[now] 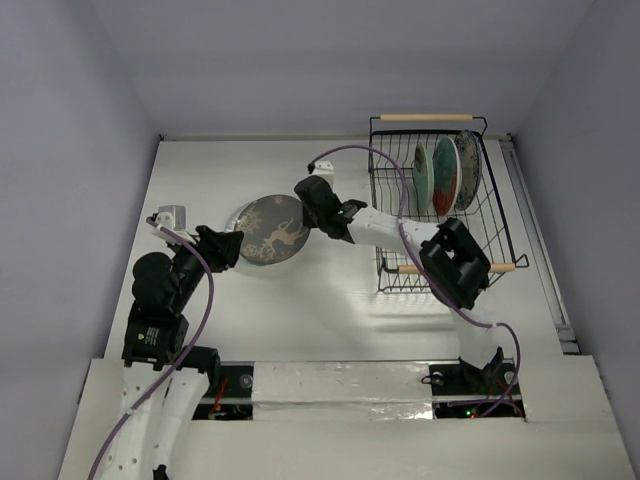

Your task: Unload the plates from the dish rack

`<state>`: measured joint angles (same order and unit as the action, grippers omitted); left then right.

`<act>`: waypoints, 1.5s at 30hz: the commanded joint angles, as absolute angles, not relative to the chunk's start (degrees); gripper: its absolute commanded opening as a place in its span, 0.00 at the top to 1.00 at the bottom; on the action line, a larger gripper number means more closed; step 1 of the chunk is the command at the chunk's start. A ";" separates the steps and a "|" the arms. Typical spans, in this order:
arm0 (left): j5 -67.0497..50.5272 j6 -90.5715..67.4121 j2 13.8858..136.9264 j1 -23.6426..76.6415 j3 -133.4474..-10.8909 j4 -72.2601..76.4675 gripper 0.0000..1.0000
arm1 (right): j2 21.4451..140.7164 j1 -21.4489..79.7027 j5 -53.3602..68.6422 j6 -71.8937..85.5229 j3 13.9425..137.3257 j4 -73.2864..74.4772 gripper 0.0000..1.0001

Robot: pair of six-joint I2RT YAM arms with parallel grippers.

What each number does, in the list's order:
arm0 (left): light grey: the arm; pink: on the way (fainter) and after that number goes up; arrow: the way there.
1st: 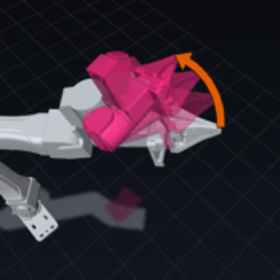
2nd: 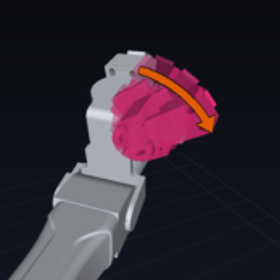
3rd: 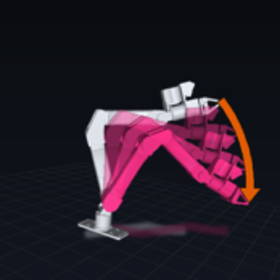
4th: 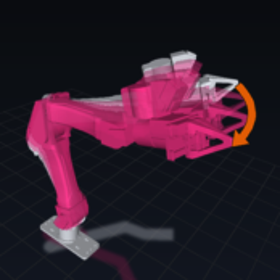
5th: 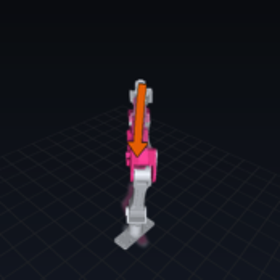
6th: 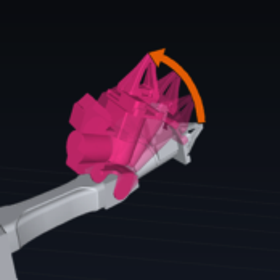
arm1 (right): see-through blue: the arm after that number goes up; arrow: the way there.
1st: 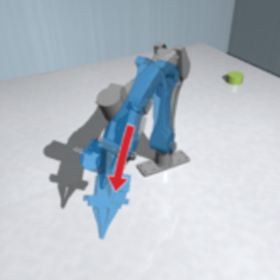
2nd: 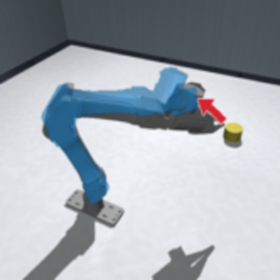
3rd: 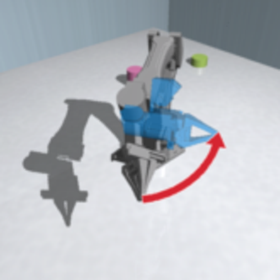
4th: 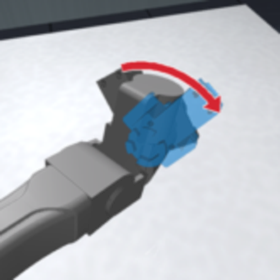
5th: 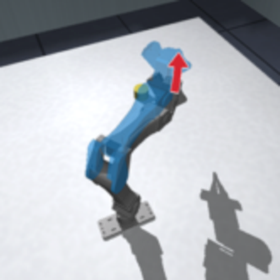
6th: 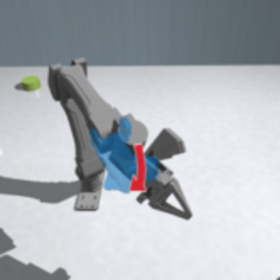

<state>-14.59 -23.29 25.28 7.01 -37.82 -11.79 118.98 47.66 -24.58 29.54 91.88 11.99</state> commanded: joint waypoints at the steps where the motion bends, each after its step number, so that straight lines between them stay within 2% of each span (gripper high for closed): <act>1: -15.29 -23.47 25.49 6.68 -36.91 -8.53 0.54 | 119.36 47.81 -21.80 29.79 93.34 9.23 0.84; 4: -15.21 -23.47 25.58 6.68 -37.00 -8.53 0.54 | 119.53 47.81 -20.22 29.97 93.51 8.97 0.85; 7: -15.21 -23.47 25.31 6.68 -36.91 -8.53 0.54 | 119.53 47.81 -18.11 30.23 93.16 7.91 0.90; 14: -15.12 -23.47 25.05 6.68 -36.91 -8.53 0.54 | 119.80 47.81 -15.99 31.28 93.17 6.77 0.90; 17: -15.20 -23.47 25.05 6.68 -36.91 -8.61 0.54 | 118.39 47.81 -18.19 31.20 92.46 6.33 0.72; 18: -15.12 -23.38 25.14 6.68 -36.91 -8.61 0.54 | 117.17 47.81 -18.28 30.94 92.20 6.24 0.60; 20: -15.12 -23.47 24.96 6.68 -37.00 -8.70 0.54 | 115.76 47.81 -18.37 30.24 91.76 6.06 0.51; 21: -14.94 -23.47 24.87 6.68 -37.00 -8.70 0.54 | 114.79 47.81 -18.98 30.06 91.76 6.33 0.42; 23: -14.94 -23.47 24.70 6.68 -36.91 -8.70 0.54 | 111.02 47.81 -20.21 28.75 91.06 6.50 0.34; 25: -14.94 -23.38 24.70 6.68 -36.91 -8.70 0.54 | 108.21 47.81 -23.80 27.52 90.53 7.03 0.32; 26: -14.85 -23.47 24.61 6.68 -37.00 -8.79 0.54 | 105.15 47.81 -25.73 25.94 90.18 7.47 0.34; 27: -14.77 -23.47 24.61 6.68 -37.00 -8.70 0.54 | 103.46 47.03 -29.23 25.23 89.39 8.43 0.41; 28: -14.77 -23.47 24.35 6.68 -36.91 -8.79 0.54 | 101.97 47.02 -30.83 24.35 88.86 9.05 0.60; 30: -14.77 -23.38 24.17 6.68 -37.09 -8.88 0.54 | 97.14 45.10 -34.26 22.24 87.28 10.89 0.78; 31: -14.77 -23.47 24.08 7.20 -37.00 -8.79 0.54 | 95.47 42.91 -34.54 21.63 85.19 11.51 0.90; 33: -14.85 -23.38 23.99 7.21 -37.09 -8.88 0.57 | 90.56 40.09 -33.58 20.40 82.89 12.91 0.98; 35: -14.68 -23.47 23.91 7.21 -37.18 -8.96 0.63 | 87.64 35.17 -32.18 19.25 80.08 13.79 1.00; 36: -14.16 -23.47 23.82 7.21 -37.09 -9.05 0.72 | 85.89 33.50 -30.86 17.86 79.63 15.45 1.00; 38: -13.63 -23.47 23.73 7.73 -37.27 -9.31 0.84 | 85.61 28.60 -31.02 16.01 80.50 18.18 1.00; 39: -13.45 -23.47 23.73 7.73 -37.27 -9.40 0.91 | 86.13 27.17 -31.72 15.30 81.12 20.72 0.94; 41: -13.27 -23.55 23.73 7.73 -37.18 -9.32 0.94 | 87.18 23.93 -32.51 13.72 83.04 23.80 0.80; 42: -13.27 -23.47 23.82 7.73 -37.18 -9.32 0.94 | 87.62 23.21 -34.09 13.19 83.32 24.17 0.68; 43: -13.36 -23.55 23.82 7.73 -37.18 -9.40 0.94 | 88.76 22.68 -34.54 12.84 83.76 24.60 0.49; 44: -13.45 -23.55 23.91 7.73 -37.18 -9.40 0.93 | 89.38 22.15 -34.71 12.66 84.28 25.04 0.45; 45: -13.53 -23.47 23.91 7.73 -37.26 -9.40 0.87 | 90.17 21.02 -33.50 12.22 85.16 25.14 0.41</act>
